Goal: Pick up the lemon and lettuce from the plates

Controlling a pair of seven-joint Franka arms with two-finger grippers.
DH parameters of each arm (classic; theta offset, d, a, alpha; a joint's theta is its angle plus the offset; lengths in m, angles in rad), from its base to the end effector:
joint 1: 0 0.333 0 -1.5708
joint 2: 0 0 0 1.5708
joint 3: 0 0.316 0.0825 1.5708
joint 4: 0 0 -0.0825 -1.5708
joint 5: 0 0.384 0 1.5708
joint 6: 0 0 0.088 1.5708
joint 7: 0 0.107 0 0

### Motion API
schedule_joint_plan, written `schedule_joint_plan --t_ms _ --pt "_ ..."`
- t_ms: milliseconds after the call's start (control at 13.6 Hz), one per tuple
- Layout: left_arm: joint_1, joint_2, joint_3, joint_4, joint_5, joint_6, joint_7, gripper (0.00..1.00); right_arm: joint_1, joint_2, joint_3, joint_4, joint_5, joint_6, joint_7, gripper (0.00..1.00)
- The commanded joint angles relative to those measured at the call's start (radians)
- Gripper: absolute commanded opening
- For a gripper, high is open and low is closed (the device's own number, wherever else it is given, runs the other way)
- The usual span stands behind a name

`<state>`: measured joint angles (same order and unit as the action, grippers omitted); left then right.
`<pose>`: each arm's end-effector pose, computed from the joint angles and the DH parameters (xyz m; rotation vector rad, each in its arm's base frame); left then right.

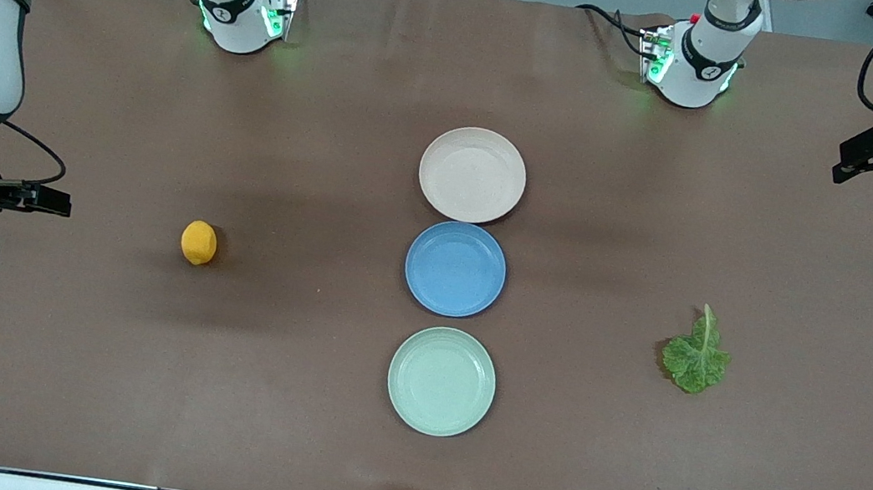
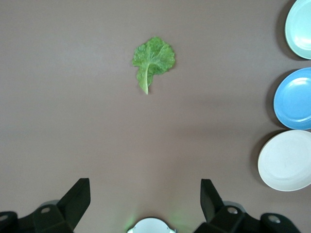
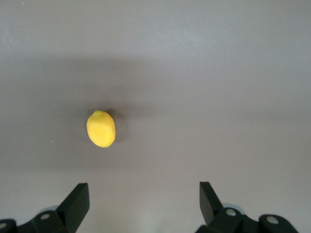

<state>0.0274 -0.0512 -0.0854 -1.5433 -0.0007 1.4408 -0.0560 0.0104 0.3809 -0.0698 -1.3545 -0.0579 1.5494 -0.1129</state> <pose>0.5240 -0.0319 0.6538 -3.1340 0.0029 0.0802 0.6519 -0.0376 0.4936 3.0583 0.0921 -0.2940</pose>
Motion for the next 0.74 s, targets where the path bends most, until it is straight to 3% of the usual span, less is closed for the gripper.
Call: schedule_joint_plan --t_ms 0,294,663 --pt "0.008 -0.030 -0.025 -0.072 0.016 0.082 0.013 1.00 -0.023 -0.023 0.022 0.002 0.026 -0.017 -0.001 1.00" --pt "0.009 -0.035 -0.043 -0.072 0.012 0.116 0.010 1.00 -0.026 -0.114 0.021 -0.116 0.062 0.024 -0.002 1.00" --pt "0.009 -0.053 -0.047 -0.081 0.005 0.115 0.012 1.00 -0.026 -0.296 0.016 -0.331 0.061 0.124 -0.013 1.00"
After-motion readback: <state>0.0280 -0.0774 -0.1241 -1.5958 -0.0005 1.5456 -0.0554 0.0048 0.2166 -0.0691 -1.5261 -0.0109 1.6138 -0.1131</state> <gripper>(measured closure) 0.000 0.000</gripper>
